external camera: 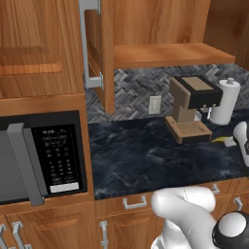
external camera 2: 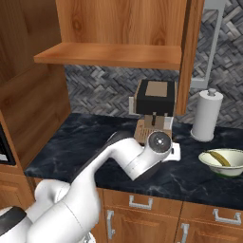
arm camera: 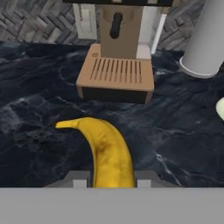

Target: Pick the bananas from the cabinet and place them in one bowl. Pick the garlic from the sink and place it in the other bowl.

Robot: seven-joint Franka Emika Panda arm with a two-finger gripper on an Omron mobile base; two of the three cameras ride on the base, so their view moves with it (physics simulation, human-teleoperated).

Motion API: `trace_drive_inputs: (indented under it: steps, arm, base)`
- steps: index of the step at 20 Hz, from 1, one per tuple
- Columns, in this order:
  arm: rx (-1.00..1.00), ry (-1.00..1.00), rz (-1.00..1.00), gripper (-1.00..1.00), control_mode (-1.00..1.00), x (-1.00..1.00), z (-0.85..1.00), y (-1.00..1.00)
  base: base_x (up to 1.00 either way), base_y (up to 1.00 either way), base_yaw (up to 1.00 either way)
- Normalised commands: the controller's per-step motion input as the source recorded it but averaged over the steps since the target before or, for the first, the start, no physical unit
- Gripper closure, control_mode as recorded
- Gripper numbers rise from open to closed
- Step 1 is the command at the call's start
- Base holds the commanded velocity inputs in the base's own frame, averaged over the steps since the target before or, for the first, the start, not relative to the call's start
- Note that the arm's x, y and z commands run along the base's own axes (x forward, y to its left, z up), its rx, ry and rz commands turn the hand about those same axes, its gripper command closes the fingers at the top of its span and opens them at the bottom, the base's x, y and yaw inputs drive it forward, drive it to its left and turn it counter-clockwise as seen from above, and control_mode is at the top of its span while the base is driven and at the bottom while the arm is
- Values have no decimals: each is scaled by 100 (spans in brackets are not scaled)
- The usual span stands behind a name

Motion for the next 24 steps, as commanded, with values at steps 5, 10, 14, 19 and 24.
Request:
trace_drive_inputs:
  steps: [5,10,14,19,24]
  arm:
    - [0,0,0,100,-100,29,-1,-48]
    - [0,0,-1,100,-100,12,-1,-56]
    - [0,0,0,100,-100,3,-11,-53]
    - [0,0,0,100,-100,6,-13,-38]
    - [0,0,0,100,-100,27,0,-30]
  base:
    - [0,0,0]
    - [0,0,0]
    - [0,0,0]
    - [0,0,0]
    - [0,0,0]
